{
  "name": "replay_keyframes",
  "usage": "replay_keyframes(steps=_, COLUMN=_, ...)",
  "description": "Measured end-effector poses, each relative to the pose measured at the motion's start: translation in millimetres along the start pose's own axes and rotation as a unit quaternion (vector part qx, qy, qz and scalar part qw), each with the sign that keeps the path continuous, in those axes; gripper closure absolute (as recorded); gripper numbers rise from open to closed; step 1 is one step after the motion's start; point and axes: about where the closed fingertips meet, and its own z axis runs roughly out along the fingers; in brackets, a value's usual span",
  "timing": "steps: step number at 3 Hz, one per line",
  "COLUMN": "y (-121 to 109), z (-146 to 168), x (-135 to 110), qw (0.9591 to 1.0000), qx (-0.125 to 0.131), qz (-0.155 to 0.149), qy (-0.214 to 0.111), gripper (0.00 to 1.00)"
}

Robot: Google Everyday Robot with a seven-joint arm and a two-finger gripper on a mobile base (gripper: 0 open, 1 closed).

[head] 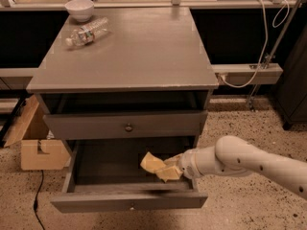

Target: Place sponge into middle drawer

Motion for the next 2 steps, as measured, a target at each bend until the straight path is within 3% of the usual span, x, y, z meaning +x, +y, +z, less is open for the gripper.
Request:
replay_keyframes(steps=1, y=-8, z=50, x=21, qw=0.9998, qx=0.002, qz=0.017, qy=0.01, gripper=1.0)
replay_keyframes(steps=2, y=-15, z=102, x=34, qw=0.9992, qx=-0.009, qz=0.035, qy=0.019, gripper=0.73)
